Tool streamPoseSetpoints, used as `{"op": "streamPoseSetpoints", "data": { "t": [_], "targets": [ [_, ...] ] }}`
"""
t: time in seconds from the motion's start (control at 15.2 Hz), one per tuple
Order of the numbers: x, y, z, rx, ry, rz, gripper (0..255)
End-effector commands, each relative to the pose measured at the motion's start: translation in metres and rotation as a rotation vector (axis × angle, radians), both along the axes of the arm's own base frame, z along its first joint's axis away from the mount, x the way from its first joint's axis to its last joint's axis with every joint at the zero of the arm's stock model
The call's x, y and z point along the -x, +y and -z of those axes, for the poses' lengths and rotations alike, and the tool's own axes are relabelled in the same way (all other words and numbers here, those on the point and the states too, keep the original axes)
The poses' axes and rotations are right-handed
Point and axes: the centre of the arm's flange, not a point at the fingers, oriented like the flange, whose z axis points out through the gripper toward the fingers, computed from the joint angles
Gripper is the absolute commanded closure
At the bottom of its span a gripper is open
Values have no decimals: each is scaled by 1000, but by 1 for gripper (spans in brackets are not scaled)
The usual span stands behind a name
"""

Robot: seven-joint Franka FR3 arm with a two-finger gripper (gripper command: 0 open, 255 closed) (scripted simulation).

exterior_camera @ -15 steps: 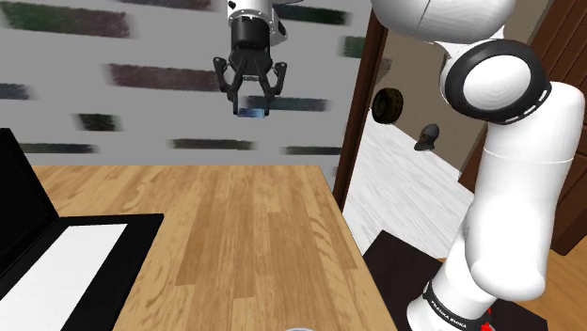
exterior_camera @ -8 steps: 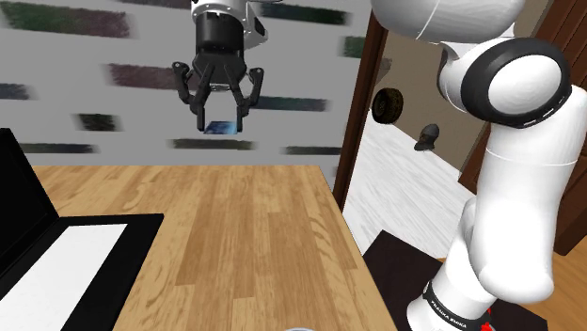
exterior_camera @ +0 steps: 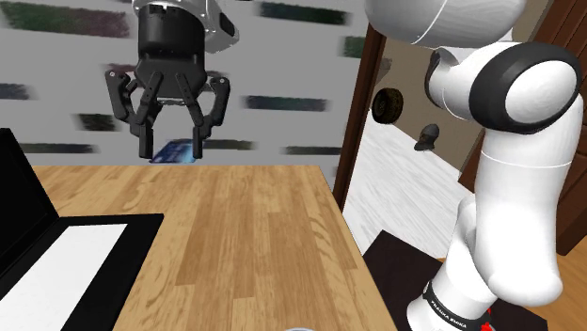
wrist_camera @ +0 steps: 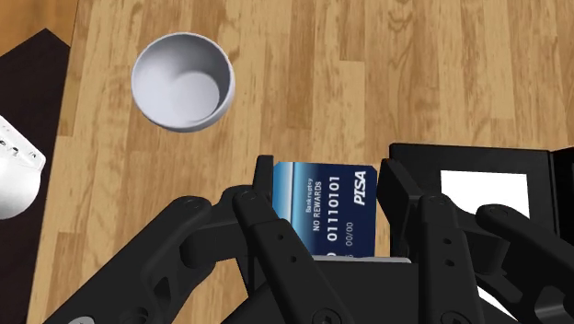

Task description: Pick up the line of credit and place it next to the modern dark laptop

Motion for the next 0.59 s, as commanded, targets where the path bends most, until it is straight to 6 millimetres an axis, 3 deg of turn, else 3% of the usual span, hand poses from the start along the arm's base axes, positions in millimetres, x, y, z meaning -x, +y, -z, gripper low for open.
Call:
{"op": "streamPoseSetpoints", "data": {
  "t": [0.0,0.53],
  "targets": [
    [10,25,-1,0,1,2,255],
    [47,124,-1,0,1,2,255]
  ]
}}
